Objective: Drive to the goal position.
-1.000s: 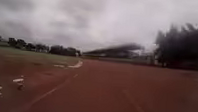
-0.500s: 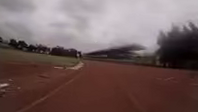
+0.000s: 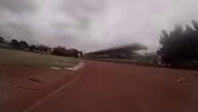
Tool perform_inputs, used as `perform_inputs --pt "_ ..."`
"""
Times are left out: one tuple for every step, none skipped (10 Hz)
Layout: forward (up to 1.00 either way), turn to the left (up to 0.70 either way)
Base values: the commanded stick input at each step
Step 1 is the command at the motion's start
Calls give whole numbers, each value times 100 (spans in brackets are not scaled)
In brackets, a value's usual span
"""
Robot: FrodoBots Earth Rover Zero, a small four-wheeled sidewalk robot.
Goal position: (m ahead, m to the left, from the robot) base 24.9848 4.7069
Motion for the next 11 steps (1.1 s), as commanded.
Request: perform_inputs --pt "100 0" --pt "100 0" --pt "100 0" --pt "100 0" --pt "100 0" --pt "100 -24" --pt "100 -36" --pt "100 -23" --pt "100 0" --pt "100 0" --pt "100 0"
